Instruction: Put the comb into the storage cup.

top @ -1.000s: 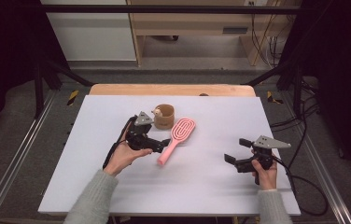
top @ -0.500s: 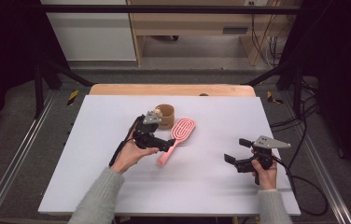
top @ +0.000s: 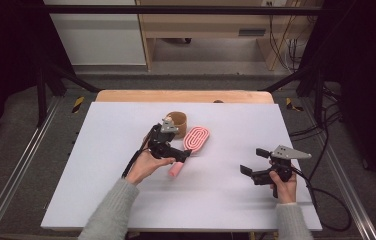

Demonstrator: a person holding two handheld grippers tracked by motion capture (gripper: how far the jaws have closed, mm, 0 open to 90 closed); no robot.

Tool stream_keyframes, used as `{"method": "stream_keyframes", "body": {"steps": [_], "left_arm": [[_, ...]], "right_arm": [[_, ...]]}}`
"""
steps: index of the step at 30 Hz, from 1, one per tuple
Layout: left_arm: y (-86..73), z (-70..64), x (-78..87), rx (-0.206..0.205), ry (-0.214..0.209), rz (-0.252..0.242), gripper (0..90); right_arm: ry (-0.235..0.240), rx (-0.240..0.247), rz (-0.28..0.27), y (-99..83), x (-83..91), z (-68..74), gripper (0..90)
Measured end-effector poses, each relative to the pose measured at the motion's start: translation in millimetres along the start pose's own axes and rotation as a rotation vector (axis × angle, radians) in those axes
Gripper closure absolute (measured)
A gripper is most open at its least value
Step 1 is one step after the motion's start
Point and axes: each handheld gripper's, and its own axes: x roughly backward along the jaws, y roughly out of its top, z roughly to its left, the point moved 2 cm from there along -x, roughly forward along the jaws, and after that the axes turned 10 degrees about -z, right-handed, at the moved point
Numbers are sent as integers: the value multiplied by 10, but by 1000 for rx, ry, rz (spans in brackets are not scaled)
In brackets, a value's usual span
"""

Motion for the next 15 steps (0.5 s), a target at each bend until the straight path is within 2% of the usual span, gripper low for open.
{"method": "stream_keyframes", "body": {"steps": [15], "left_arm": [[-69, -20, -184, 9, 5, 46, 0]], "right_arm": [[-1, 1, 0, 0, -1, -1, 3]]}}
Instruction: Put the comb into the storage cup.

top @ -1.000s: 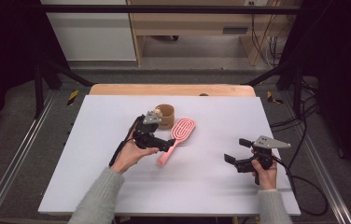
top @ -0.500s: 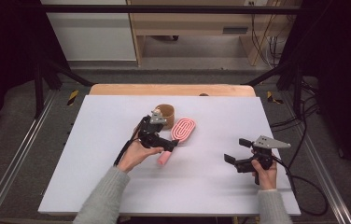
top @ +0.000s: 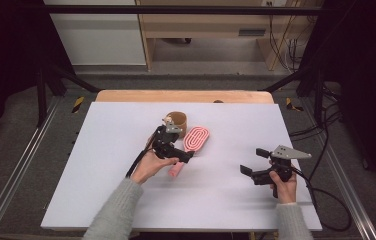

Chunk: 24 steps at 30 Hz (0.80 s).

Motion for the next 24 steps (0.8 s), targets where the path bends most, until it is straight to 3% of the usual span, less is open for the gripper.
{"method": "stream_keyframes", "body": {"steps": [24], "left_arm": [[-146, -18, -227, 7, 11, 88, 33]], "right_arm": [[-2, 0, -1, 1, 2, -1, 3]]}}
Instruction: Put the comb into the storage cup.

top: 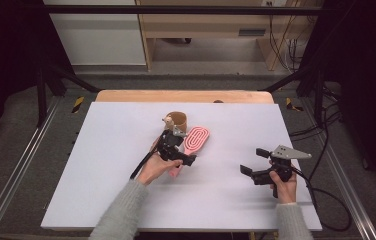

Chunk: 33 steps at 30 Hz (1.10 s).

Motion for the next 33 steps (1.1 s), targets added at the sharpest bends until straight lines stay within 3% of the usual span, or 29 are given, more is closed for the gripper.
{"method": "stream_keyframes", "body": {"steps": [12, 33], "left_arm": [[-50, 9, -70, 28, 29, 30, 138], [-41, -48, -118, 22, 35, 49, 418]], "right_arm": [[1, 0, 0, -1, -2, 0, 3], [0, -1, 1, 0, -3, -2, 3]]}}
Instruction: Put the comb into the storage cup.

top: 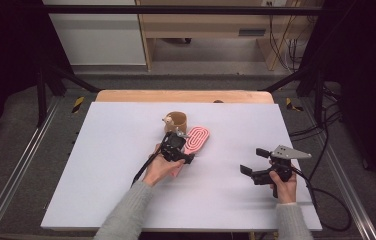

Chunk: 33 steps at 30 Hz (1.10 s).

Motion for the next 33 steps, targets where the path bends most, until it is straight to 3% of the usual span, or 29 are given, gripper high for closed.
{"method": "stream_keyframes", "body": {"steps": [9, 22, 33], "left_arm": [[0, -24, -27, -15, 29, 19, 498], [10, -57, -58, -1, 69, 50, 586], [13, -69, -66, 9, 67, 68, 643]], "right_arm": [[0, 1, -2, 2, 1, -1, 3], [0, 2, -4, 4, 4, -3, 3], [0, 1, -4, 4, 4, -3, 3]]}}
